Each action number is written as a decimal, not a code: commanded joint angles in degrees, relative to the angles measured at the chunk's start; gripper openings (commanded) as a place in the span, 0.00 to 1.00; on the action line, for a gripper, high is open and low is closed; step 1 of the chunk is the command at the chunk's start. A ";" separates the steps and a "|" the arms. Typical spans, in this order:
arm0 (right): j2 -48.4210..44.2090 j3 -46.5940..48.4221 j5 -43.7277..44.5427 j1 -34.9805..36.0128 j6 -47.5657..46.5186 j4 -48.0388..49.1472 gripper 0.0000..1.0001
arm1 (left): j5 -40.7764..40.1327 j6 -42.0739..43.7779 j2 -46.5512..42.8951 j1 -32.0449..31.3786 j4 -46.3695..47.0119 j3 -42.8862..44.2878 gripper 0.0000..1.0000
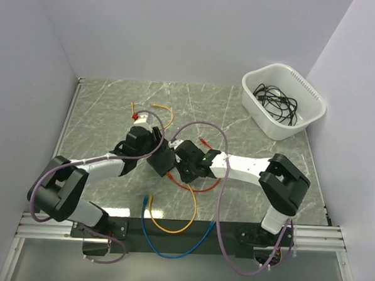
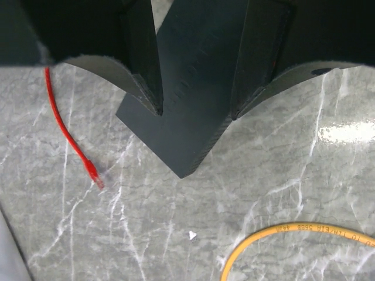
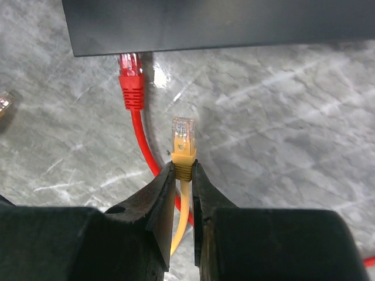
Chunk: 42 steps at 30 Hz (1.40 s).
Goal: Insert the plug into the switch port
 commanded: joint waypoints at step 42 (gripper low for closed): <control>12.39 14.42 2.18 -1.02 -0.07 -4.52 0.00 | 9.12 -1.34 9.87 4.58 11.57 -3.79 0.16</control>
